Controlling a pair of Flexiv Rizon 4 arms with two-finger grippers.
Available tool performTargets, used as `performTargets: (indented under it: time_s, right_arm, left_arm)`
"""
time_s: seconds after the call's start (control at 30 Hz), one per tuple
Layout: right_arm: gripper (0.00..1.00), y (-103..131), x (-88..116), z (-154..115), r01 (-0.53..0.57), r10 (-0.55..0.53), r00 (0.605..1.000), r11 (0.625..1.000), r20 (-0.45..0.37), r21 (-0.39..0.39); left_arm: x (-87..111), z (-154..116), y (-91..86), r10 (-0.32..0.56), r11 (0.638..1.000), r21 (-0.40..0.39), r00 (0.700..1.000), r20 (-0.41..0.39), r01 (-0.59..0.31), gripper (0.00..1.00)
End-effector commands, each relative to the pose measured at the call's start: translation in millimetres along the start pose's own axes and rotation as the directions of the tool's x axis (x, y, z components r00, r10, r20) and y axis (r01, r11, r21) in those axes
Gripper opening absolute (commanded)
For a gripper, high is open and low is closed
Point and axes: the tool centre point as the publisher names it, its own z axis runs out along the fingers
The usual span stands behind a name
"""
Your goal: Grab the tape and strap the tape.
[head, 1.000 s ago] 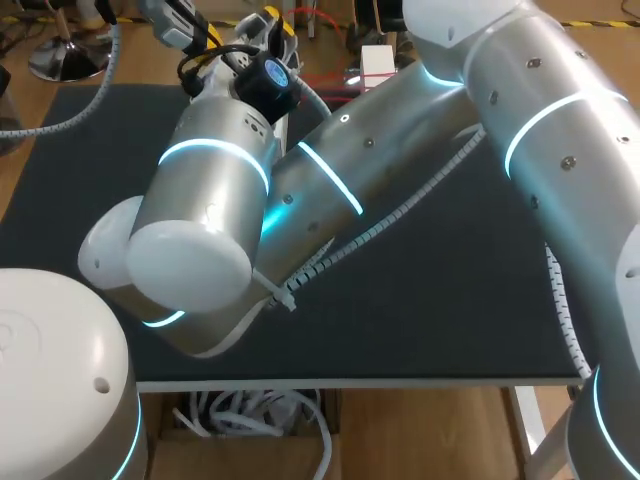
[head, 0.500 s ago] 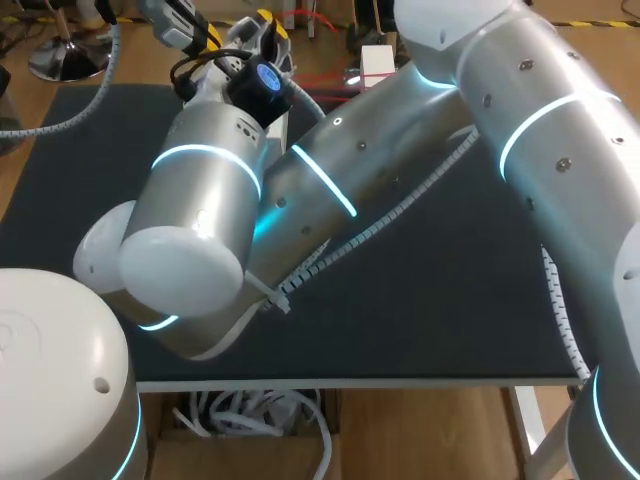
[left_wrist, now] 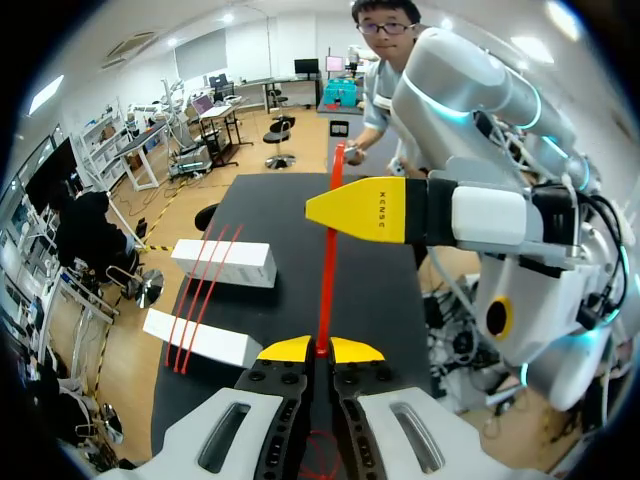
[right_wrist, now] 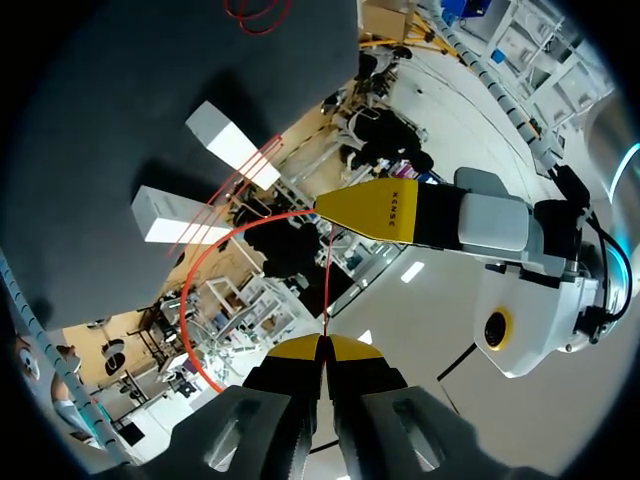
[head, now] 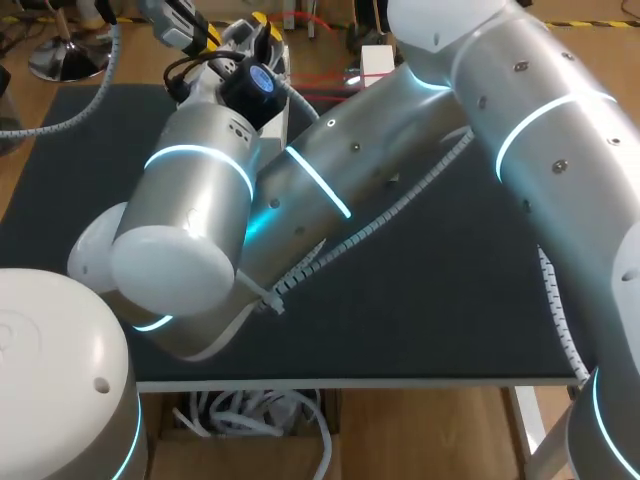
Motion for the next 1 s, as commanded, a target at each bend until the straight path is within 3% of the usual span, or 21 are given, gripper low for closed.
performTargets:
  time_s: [0.03, 1.0]
  right_arm:
    - [0.0, 2, -2, 0, 0.005, -0.005, 1.0, 1.0, -0.001, 0.002]
    - [0.0, 21, -3, -1, 0.038, -0.038, 0.999, 0.999, -0.015, -0.001]
  left_arm:
    - [0.1, -1, -0.5, 0.0, 1.0, -0.004, 1.0, -0.001, 0.0, 0.0]
    - [0.1, -1, -0.5, 0.0, 1.0, -0.004, 1.0, -0.001, 0.0, 0.0]
